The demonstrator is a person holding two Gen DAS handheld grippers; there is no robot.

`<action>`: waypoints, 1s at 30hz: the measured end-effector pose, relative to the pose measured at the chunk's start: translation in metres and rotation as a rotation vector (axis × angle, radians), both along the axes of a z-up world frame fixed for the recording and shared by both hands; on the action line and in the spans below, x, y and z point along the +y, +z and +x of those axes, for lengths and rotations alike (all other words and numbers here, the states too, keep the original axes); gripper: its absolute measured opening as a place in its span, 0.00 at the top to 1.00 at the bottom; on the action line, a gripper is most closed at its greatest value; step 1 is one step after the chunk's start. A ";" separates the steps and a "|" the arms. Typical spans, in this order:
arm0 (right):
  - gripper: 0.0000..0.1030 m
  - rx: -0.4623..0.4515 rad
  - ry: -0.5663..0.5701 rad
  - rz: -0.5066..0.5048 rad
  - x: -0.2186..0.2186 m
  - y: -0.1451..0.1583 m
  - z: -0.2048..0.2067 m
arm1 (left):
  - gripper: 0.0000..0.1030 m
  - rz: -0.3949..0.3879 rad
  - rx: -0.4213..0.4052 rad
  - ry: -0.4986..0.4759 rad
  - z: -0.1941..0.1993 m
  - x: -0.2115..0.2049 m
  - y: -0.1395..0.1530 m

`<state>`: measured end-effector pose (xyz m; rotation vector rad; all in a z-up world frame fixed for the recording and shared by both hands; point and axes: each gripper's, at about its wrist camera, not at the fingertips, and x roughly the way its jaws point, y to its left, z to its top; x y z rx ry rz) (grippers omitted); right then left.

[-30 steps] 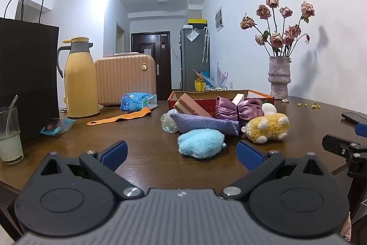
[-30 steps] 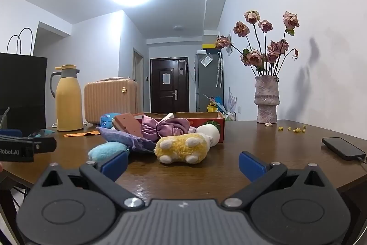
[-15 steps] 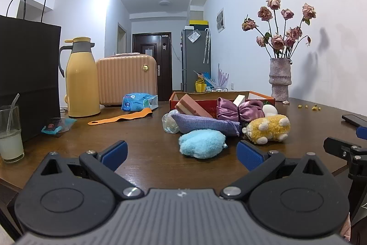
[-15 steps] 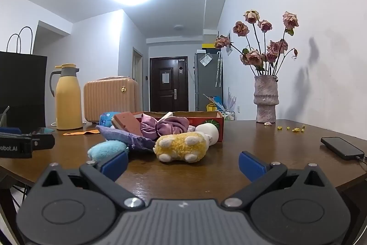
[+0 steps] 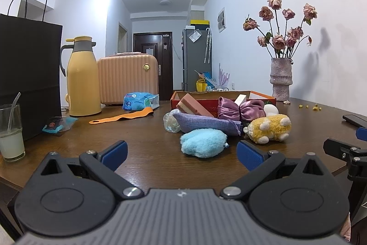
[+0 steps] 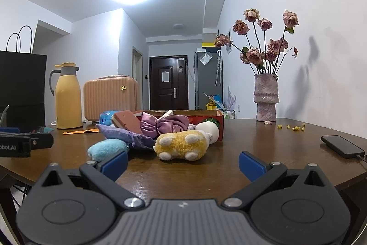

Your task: Organize soft objects

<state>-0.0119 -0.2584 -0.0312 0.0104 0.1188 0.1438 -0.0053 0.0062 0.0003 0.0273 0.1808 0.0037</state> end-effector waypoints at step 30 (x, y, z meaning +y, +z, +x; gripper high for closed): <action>0.00 -0.003 -0.002 -0.011 0.000 0.000 0.002 | 0.00 0.000 0.001 -0.002 -0.001 0.001 0.000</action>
